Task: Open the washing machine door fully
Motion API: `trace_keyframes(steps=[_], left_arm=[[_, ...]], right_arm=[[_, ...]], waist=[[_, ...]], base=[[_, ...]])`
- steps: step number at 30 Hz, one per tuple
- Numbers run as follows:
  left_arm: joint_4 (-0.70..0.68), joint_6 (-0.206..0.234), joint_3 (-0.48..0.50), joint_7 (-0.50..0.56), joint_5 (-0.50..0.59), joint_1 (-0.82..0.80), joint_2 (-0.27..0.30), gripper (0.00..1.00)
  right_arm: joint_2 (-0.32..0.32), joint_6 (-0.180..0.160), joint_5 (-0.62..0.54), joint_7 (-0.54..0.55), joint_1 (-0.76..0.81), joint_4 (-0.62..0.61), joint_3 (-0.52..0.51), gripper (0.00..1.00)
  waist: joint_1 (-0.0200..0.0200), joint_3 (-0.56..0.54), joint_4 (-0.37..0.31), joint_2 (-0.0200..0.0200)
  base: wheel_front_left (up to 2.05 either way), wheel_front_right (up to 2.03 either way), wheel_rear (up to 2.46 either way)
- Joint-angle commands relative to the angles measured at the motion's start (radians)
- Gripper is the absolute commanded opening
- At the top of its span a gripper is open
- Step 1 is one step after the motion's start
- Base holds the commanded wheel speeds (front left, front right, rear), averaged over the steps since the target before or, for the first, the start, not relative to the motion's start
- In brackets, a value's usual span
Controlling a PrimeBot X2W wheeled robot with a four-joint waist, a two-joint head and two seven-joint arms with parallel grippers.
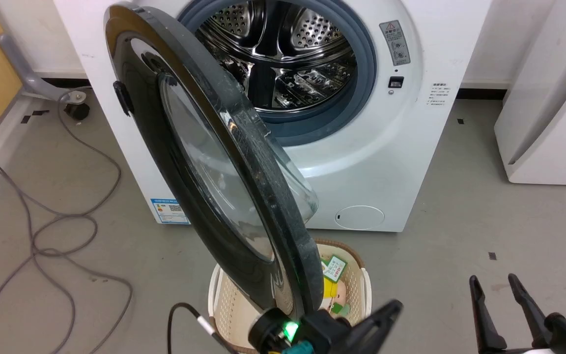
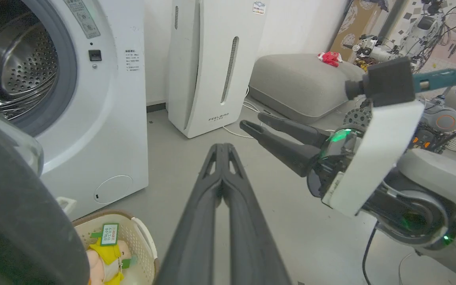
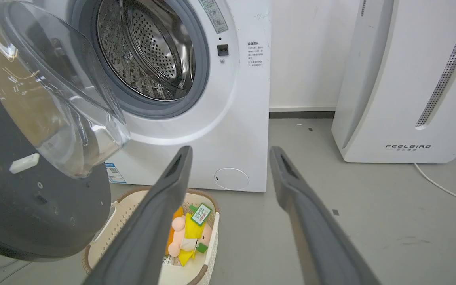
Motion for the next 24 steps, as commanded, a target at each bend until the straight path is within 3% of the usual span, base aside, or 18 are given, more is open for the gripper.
trace_keyframes(steps=[1,14,24], left_arm=[[0.038,0.016,0.006,-0.019,-0.01,-0.029,-0.009,0.0],[0.307,0.173,0.013,-0.197,-0.103,-0.188,-0.021,0.0],[0.342,0.244,0.021,-0.236,-0.129,-0.167,-0.011,0.0]], right_arm=[[0.004,-0.001,0.003,-0.004,-0.012,0.006,0.004,1.0],[0.004,-0.001,0.006,-0.012,-0.007,0.032,0.017,1.0],[0.004,-0.001,0.008,-0.006,0.001,0.043,0.02,1.0]], waist=[[0.0,-0.001,-0.005,0.0],[0.0,-0.015,-0.025,0.0],[0.0,-0.031,-0.028,0.0]], base=[[0.0,0.0,0.0],[0.0,0.0,0.0],[0.0,0.0,0.0]])
